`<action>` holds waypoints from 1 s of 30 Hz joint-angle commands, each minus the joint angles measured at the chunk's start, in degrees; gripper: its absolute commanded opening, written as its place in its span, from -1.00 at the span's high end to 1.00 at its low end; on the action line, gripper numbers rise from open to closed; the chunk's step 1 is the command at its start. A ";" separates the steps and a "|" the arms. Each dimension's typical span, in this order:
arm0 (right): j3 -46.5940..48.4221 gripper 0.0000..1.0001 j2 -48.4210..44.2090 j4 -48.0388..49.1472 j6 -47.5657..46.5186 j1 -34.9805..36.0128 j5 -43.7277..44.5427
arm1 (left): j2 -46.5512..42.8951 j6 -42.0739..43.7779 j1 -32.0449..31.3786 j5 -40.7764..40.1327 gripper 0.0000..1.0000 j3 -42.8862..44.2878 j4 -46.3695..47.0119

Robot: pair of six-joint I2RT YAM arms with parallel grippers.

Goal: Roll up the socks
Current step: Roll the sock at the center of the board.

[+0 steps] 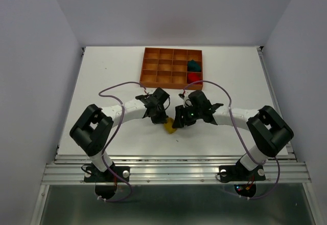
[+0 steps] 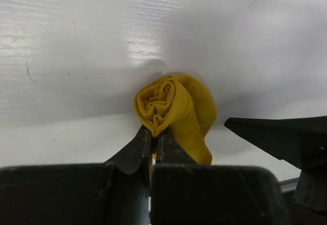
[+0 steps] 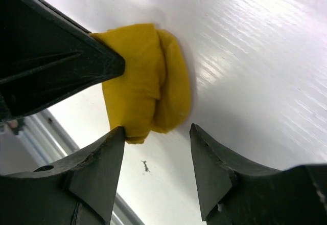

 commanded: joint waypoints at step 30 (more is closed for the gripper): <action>-3.28 -0.20 -10.74 10.79 -11.18 20.12 23.49 | 1.46 0.22 -1.67 -1.87 1.00 0.99 -9.32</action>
